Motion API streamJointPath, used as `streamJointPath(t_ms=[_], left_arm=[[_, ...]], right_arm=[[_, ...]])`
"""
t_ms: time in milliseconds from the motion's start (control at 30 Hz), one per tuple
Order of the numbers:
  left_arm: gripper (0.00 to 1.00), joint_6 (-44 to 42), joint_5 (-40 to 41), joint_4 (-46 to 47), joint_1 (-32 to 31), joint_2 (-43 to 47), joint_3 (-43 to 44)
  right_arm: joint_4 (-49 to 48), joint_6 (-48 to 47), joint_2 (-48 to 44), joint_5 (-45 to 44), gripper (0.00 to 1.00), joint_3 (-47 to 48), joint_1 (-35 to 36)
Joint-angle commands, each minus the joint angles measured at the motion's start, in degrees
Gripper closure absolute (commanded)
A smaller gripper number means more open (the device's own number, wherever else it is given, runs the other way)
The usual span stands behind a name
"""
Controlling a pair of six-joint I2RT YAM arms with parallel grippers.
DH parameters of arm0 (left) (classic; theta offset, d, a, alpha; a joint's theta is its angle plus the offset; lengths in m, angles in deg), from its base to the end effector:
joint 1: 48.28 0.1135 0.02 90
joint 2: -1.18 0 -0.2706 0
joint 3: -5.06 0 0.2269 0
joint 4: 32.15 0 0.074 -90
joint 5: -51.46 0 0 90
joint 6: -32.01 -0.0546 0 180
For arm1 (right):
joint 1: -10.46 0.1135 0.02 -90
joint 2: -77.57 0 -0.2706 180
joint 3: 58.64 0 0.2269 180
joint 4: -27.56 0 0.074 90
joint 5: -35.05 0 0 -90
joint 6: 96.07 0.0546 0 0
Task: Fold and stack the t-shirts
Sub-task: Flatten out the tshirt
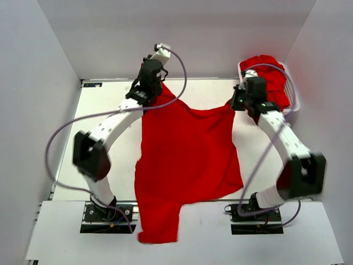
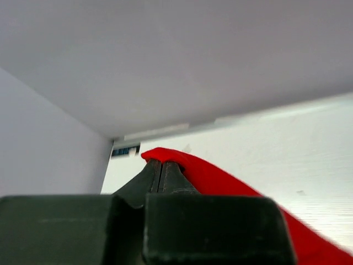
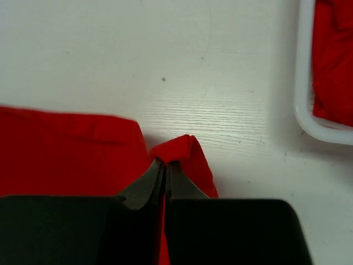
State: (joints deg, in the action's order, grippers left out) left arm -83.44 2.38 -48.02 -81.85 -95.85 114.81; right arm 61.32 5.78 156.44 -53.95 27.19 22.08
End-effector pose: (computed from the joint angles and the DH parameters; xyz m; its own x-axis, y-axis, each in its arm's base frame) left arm 0.3443 -0.1856 0.4257 -0.0960 0.4534 -0.8861 -0.0951 0.8820 0.4616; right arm 0.3013 0.0629 0.3485 -0.4767 0.1116 -0.8719 -0.1213 0.9741 0.1910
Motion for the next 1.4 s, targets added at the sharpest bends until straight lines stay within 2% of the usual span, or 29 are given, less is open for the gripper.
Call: streamJointPath(t_ms=[0, 33, 67, 167, 267, 300, 367, 400, 533, 633, 667, 733, 767, 800, 833, 867, 933, 967, 1033, 1067, 1100, 1233, 1367], left_arm=[[1.00, 6.1, 2.1, 3.0, 6.0, -5.9, 2.9], [1.00, 7.9, 1.4, 2.3, 8.5, -12.0, 4.5], [1.00, 9.4, 0.3, 1.3, 9.7, -15.1, 6.3], [1.00, 12.4, -4.4, -3.8, 14.2, -26.3, 17.4], [1.00, 13.8, -11.5, -0.2, 17.2, -30.3, 19.0], [1.00, 14.4, -13.3, 0.4, 17.8, -32.4, 19.8], [1.00, 16.9, -17.0, 0.4, 19.6, -34.5, 22.6], [1.00, 17.4, -18.2, 0.4, 19.6, -35.8, 23.2], [1.00, 20.2, -18.6, -0.2, 20.9, -34.8, 24.1], [1.00, 24.0, -18.6, -0.7, 22.7, -26.6, 20.7], [1.00, 24.0, -18.6, -0.7, 22.7, -26.5, 19.1], [1.00, 26.9, -19.4, -1.5, 22.7, -17.5, 15.6], [1.00, 27.4, -19.4, -1.5, 22.7, -13.9, 10.4], [1.00, 28.1, -19.4, -0.4, 22.7, -9.9, 7.5], [1.00, 28.6, -19.4, 0.6, 22.7, -1.7, 1.4], [1.00, 28.6, -19.4, 1.5, 22.7, 2.2, -1.2], [1.00, 29.2, -20.0, 0.1, 22.7, 12.3, -5.2], [1.00, 29.8, -20.0, -2.7, 22.7, 15.3, -5.7], [1.00, 30.5, -19.4, -6.5, 22.7, 20.3, -5.7], [1.00, 31.1, -19.4, -8.1, 22.7, 22.7, -6.3], [1.00, 31.1, -19.4, -10.3, 22.7, 27.5, -6.3], [1.00, 31.1, -21.1, -13.0, 22.7, 39.3, -7.0], [1.00, 29.3, -24.3, -15.4, 22.7, 47.0, 0.3]], right_arm=[[-6.7, 0.2, 9.3, 0.3, 1.00, 4.1, -0.4], [-5.9, -0.2, 14.6, 0.2, 1.00, 5.4, -0.4], [-5.2, -0.3, 19.5, -0.5, 1.00, 11.0, -0.5], [-3.0, -1.4, 30.9, -0.8, 1.00, 21.4, -0.8], [-2.2, -2.3, 40.1, -4.4, 1.00, 29.4, -1.2], [-1.9, -2.5, 43.3, -5.8, 1.00, 36.0, -1.4], [-2.2, -3.0, 47.4, -8.2, 1.00, 39.5, -1.7], [-1.5, -3.0, 50.0, -9.0, 1.00, 45.2, -1.9], [-1.5, -3.4, 50.9, -8.5, 1.00, 48.5, -2.0], [-2.0, -3.8, 42.6, -8.3, 1.00, 44.1, -2.0], [-1.5, -3.9, 40.7, -8.3, 1.00, 43.1, -1.9], [-2.5, -4.2, 36.9, -7.8, 1.00, 37.5, -1.9], [-2.7, -4.4, 30.3, -7.4, 1.00, 36.0, -1.9], [-2.8, -4.5, 27.9, -7.6, 1.00, 34.3, -1.7], [-2.9, -4.1, 25.5, -7.4, 1.00, 29.7, -1.7], [-2.7, -4.0, 18.3, -6.7, 1.00, 28.4, -1.8], [-1.8, -4.0, 13.3, -6.3, 1.00, 23.3, -1.7], [-1.2, -4.0, 6.3, -4.4, 1.00, 22.3, -1.7], [0.3, -3.9, 1.6, -2.5, 1.00, 19.9, -1.6], [0.5, -3.9, -5.2, -1.6, 1.00, 17.8, -1.5], [0.8, -3.8, -7.4, 1.3, 1.00, 17.1, -1.5], [1.5, -3.2, -22.3, 5.8, 1.00, 14.8, -1.3], [7.1, -3.9, -27.3, 9.1, 1.00, 21.8, -1.7]])
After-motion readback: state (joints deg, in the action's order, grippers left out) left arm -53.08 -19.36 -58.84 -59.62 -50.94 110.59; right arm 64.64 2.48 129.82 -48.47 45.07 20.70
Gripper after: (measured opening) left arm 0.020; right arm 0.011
